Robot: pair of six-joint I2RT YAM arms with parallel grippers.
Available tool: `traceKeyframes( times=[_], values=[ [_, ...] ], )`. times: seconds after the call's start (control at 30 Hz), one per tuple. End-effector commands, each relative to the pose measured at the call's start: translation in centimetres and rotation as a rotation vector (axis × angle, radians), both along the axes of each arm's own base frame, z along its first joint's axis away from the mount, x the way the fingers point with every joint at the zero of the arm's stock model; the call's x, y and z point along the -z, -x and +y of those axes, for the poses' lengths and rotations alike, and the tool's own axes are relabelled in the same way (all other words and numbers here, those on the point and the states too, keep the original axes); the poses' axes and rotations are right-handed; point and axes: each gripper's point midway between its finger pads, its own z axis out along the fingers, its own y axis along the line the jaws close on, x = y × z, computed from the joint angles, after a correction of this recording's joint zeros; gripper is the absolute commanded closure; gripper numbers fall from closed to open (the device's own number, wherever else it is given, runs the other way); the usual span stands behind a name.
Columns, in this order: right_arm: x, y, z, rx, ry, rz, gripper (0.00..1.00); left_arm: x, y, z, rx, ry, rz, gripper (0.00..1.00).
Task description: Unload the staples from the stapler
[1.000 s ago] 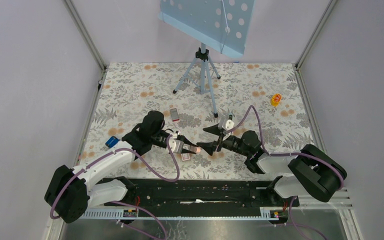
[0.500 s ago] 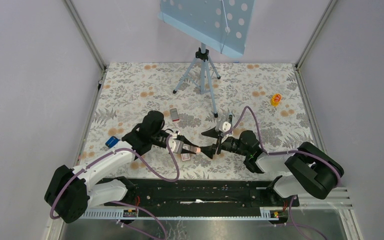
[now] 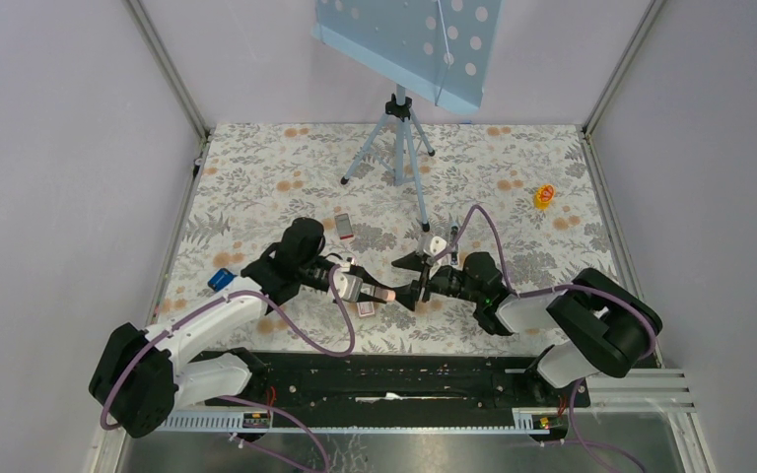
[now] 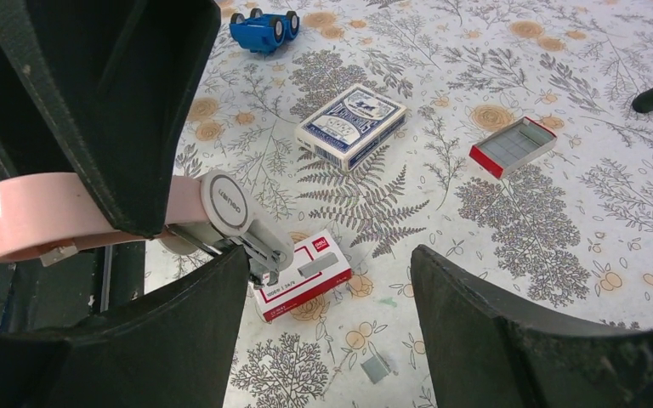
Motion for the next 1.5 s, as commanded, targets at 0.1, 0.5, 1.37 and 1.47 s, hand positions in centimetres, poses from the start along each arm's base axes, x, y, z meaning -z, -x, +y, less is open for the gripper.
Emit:
traceKeyframes(
  times=[0.1, 0.5, 1.37, 1.47],
  values=[
    [-3.3, 0.2, 1.2, -0.072, -0.099, -0.091, 0.24, -1.4, 0.3, -0.4, 0.049, 0.051, -0.033, 1.00],
    [-3.1, 1.6, 1.1, -0.125, -0.141, -0.069, 0.24, -1.3, -0.1, -0.4, 0.032, 0.044, -0.039, 1.00],
    [0.1, -1.4, -0.4, 0.052, 0.027, -0.070, 0.27, -0.9, -0.5, -0.4, 0.014, 0.027, -0.034, 1.00],
    [0.3, -1.5, -0.8, 0.067, 0.053, -0.078, 0.26, -0.8, -0.5, -0.4, 0.012, 0.020, -0.034, 1.00]
  ],
)
